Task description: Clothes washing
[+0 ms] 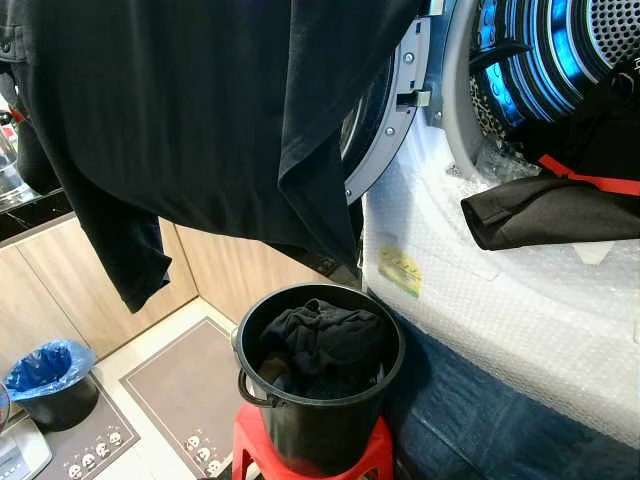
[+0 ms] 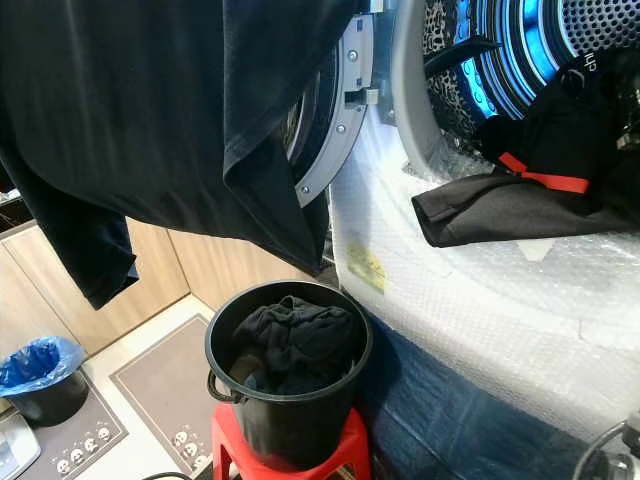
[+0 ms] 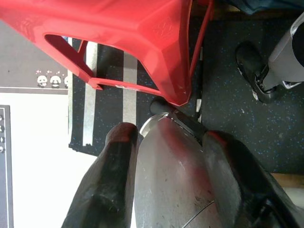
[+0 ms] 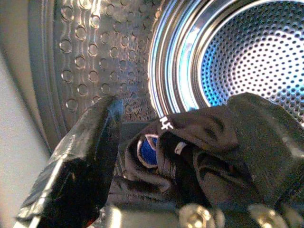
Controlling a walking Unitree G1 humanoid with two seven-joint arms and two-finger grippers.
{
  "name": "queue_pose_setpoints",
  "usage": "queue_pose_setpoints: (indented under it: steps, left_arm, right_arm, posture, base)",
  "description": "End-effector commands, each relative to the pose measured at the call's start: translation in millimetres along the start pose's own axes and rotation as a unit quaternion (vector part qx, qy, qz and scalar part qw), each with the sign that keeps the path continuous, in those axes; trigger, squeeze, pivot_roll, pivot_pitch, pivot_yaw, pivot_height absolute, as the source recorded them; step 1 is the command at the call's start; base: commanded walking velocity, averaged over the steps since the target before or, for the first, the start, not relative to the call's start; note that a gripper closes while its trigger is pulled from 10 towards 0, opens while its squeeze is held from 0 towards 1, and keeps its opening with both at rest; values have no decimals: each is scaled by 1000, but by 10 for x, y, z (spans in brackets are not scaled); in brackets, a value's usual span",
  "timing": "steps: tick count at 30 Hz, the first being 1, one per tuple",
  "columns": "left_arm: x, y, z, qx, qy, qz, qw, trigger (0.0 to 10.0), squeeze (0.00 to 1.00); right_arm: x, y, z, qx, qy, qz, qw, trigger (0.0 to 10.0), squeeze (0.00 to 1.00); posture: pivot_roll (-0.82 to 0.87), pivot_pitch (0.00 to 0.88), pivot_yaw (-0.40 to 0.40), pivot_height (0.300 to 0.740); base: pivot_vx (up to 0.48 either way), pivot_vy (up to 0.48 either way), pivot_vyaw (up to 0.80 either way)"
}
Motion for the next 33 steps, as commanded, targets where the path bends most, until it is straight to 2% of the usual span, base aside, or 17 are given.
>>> queue_pose_setpoints:
  steps: [1, 5, 10, 13, 15, 16, 19, 20, 22, 26, 29, 33]
  left_arm:
    - [-85, -11, 10, -3, 9, 22, 1000, 10000, 0]
    - [-83, -11, 11, -4, 11, 22, 1000, 10000, 0]
    - [-87, -12, 17, -4, 13, 22, 1000, 10000, 0]
    - [-80, -11, 17, -3, 14, 22, 1000, 10000, 0]
    - [-79, -11, 17, -4, 14, 22, 1000, 10000, 0]
    - [-85, -12, 17, -2, 7, 21, 1000, 10000, 0]
    - [-92, -12, 17, -1, 0, 22, 1000, 10000, 0]
    - [-93, -13, 20, 0, -5, 23, 1000, 10000, 0]
    - [-92, -13, 22, 1, -5, 22, 1000, 10000, 0]
    - [-99, -15, 27, 1, -5, 23, 1000, 10000, 0]
    - [-103, -16, 30, 2, -4, 23, 1000, 10000, 0]
    - [-109, -18, 30, 2, -3, 24, 1000, 10000, 0]
  right_arm:
    - [37, -27, 12, 3, 5, -3, 1000, 10000, 0]
    - [43, -55, 19, 1, 7, -3, 1000, 10000, 0]
    - [144, -79, 88, 20, 2, -31, 999, 10000, 0]
    - [180, -133, 184, 66, -12, -33, 997, 10000, 0]
    - [183, -142, 200, 73, -21, -31, 997, 10000, 0]
    - [194, -182, 258, 101, -30, -35, 994, 10000, 0]
    - [189, -219, 309, 126, -31, -35, 991, 10000, 0]
    - [184, -279, 421, 168, -41, -39, 984, 10000, 0]
    - [173, -333, 506, 198, -45, -40, 978, 10000, 0]
    - [97, -572, 920, 306, -71, -34, 949, 10000, 0]
    - [11, -705, 1129, 352, -90, -14, 931, 10000, 0]
    - [-106, -738, 1189, 352, -126, 4, 928, 10000, 0]
  posture:
    - [-247, 0, 85, 740]
    - [-250, 0, 88, 740]
    - [-249, 0, 94, 740]
    - [-241, 0, 87, 740]
    - [-238, 0, 86, 740]
    - [-234, 0, 82, 740]
    - [-231, 0, 78, 740]
    - [-228, 0, 77, 740]
    - [-224, 0, 76, 740]
    - [-224, 0, 78, 740]
    - [-224, 0, 79, 740]
    - [-229, 0, 83, 740]
  base:
    - [0, 0, 0]
    - [0, 0, 0]
    - [0, 0, 0]
    - [0, 0, 0]
    - [0, 0, 0]
    - [0, 0, 0]
    - [0, 0, 0]
    - [0, 0, 0]
    - [0, 0, 0]
    - [0, 0, 0]
    - [0, 0, 0]
    - [0, 0, 0]
Point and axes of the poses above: a point about 5 cm out from each wrist's last joint towards the gripper, its own y axis pointing out of the wrist towards the gripper, its own x axis along the axis of the wrist's last joint, z = x × y, the point moved 2 cm from there along y, pointing out of the wrist towards the gripper, and after that the axes turned 11 degrees about -y, right-handed, at the moved point
